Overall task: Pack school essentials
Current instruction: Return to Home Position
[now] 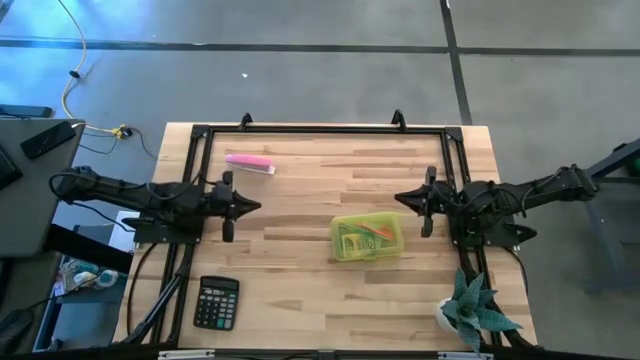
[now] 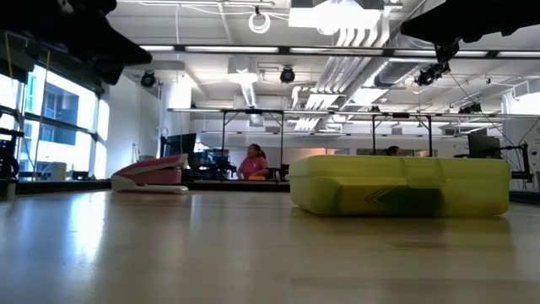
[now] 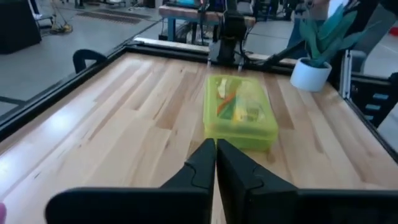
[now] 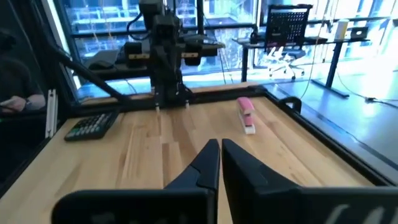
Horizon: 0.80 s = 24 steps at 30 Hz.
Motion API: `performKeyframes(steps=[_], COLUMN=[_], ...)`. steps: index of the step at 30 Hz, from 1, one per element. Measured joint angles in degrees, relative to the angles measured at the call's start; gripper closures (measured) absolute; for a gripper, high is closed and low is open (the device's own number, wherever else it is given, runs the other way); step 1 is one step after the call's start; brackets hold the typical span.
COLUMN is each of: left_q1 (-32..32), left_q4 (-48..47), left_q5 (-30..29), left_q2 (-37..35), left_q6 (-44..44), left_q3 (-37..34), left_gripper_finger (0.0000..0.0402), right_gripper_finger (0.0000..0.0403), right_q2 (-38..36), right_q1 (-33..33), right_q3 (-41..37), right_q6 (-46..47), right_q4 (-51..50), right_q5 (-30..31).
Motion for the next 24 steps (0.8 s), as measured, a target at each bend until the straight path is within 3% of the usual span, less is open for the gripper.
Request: performKeyframes(steps=[10, 24], left_q1=[-0.05, -1.58], left_q4=[3.74, 9.22], left_q5=[0.00, -1.22], left_q2=[-10.15, -18.91], left_q6=[-1.90, -3.17], left_q3=[-8.69, -16.82], left_gripper_finger=[0.0401, 0.0401], right_gripper_finger=[0.0402, 0.0403], right_q2=[1.32, 9.83], right_q1=[0.01, 0.14], right_q3=[-0.07, -0.07], right_q6=[1.91, 6.03], right_q4=[-0.66, 1.26], right_q5=[-2.15, -3.15])
